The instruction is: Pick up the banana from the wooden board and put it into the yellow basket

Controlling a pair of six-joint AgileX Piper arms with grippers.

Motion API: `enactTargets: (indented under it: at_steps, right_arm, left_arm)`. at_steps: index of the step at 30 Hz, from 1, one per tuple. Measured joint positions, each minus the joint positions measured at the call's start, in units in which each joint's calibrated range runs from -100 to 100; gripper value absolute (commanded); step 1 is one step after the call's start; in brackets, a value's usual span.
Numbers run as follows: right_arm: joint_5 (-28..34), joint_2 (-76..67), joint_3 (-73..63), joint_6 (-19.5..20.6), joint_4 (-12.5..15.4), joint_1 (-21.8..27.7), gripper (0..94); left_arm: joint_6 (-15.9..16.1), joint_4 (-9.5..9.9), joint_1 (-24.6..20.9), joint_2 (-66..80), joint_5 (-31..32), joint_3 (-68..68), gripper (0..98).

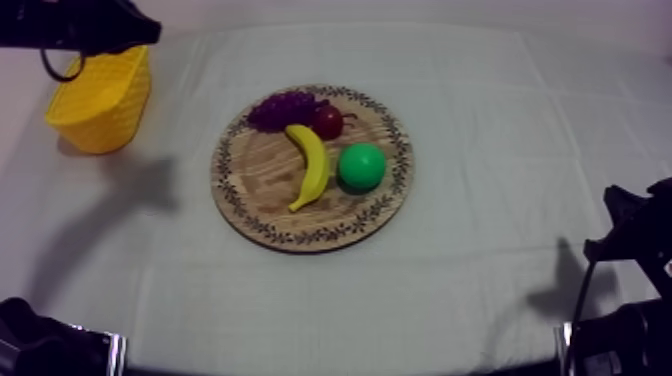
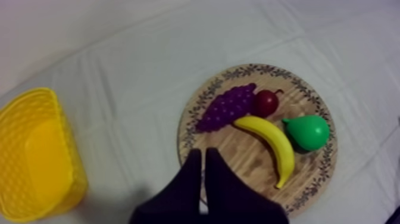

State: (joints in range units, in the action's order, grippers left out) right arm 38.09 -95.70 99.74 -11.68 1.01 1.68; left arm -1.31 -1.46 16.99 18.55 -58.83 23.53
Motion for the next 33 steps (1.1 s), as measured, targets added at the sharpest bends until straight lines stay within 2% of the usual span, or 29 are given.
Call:
enactTargets:
  at_steps: [8, 16, 24, 33]
  right_arm:
    - [0.0, 0.0, 0.0, 0.0, 0.0, 0.0, 0.4]
    - [0.0, 0.0, 0.0, 0.0, 0.0, 0.0, 0.4]
    - [0.0, 0.0, 0.0, 0.1, 0.0, 0.0, 0.4]
    - [0.0, 0.0, 0.0, 0.0, 0.0, 0.0, 0.4]
  left_arm:
    - [-3.7, 0.74, 6.1, -9.7, -1.1, -7.2, 0.0]
    - [-8.3, 1.76, 9.8, -17.2, -4.2, -11.1, 0.0]
    - [-13.8, 4.5, 13.1, -24.5, -13.6, -21.4, 0.0]
    - [-20.4, 3.9, 13.5, -29.6, -22.3, -28.9, 0.0]
